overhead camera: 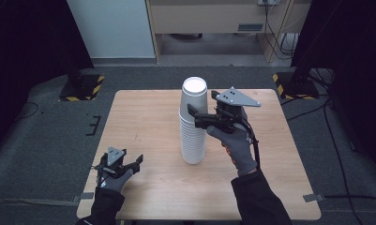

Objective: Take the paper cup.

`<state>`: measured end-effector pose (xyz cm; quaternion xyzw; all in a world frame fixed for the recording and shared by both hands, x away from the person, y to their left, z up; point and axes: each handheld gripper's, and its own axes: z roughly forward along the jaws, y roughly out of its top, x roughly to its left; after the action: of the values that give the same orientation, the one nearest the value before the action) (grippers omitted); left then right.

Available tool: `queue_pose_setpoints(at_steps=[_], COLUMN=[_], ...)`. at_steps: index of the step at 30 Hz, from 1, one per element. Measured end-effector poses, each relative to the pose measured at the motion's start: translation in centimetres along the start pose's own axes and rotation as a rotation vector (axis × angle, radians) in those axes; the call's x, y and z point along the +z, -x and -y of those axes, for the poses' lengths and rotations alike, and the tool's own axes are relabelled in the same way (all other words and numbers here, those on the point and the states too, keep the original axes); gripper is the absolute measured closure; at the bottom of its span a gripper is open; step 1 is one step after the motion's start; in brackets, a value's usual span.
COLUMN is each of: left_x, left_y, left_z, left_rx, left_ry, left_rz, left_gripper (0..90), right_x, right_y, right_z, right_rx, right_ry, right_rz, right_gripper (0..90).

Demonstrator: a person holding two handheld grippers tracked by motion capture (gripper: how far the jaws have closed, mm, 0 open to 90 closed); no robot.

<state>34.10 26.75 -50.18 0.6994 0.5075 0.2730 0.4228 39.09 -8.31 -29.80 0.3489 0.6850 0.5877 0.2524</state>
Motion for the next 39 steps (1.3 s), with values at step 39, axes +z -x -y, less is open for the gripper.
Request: queue_pose_setpoints(at_steps=[39], left_x=[0.0], left_y=[0.1], left_z=[0.0], left_rx=[0.024], left_ry=[-0.002], left_rz=[0.013], left_gripper=[24.6], right_x=[2.6], right_y=[-0.6], right_z=[-1.8], right_rx=[0.001], right_ry=[0.030], right_rz=[0.007], right_gripper=[16.8])
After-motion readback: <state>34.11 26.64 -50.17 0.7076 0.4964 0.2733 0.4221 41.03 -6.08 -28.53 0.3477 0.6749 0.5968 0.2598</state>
